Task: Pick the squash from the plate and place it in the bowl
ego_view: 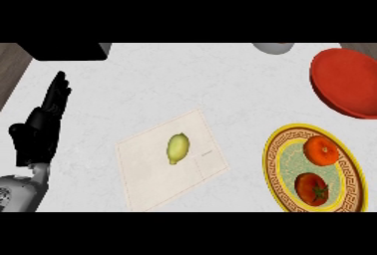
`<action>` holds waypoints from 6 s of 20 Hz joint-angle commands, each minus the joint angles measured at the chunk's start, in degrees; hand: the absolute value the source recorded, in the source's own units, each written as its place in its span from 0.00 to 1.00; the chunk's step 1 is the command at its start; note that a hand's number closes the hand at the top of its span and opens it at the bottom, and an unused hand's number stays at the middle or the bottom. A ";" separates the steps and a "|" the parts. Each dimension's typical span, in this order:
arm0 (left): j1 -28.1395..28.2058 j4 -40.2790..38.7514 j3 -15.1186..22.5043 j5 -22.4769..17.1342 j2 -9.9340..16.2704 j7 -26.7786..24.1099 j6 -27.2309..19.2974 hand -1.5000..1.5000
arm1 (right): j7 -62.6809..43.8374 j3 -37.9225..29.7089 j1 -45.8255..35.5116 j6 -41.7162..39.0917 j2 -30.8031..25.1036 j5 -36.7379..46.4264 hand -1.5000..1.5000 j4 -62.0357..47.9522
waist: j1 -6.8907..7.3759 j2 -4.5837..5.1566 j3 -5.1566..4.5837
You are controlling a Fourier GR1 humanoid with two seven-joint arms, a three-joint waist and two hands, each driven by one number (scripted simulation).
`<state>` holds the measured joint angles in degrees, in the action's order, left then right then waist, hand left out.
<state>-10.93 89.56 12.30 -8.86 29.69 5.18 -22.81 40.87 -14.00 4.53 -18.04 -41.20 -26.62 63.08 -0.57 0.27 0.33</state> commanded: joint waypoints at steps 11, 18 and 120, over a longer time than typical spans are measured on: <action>-4.91 -0.20 0.60 2.98 -1.73 4.73 0.94 0.50 | -10.12 10.92 -7.07 1.17 -14.22 22.84 0.00 1.61 | 1.08 -0.14 -0.36; -1.96 2.13 0.91 5.65 -3.82 4.34 0.56 0.50 | -20.99 17.27 -13.45 -2.53 -11.23 28.32 0.00 5.52 | 1.29 -0.27 -0.35; -2.86 1.90 -12.70 18.07 -16.92 3.52 15.89 0.50 | -21.35 -13.85 -41.18 42.66 7.53 67.05 1.00 -28.43 | 3.80 1.14 -0.10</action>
<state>-13.86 92.04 -0.35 9.36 12.65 10.05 -7.49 15.33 -27.28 -34.85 18.09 -30.95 37.02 43.73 2.53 1.05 0.18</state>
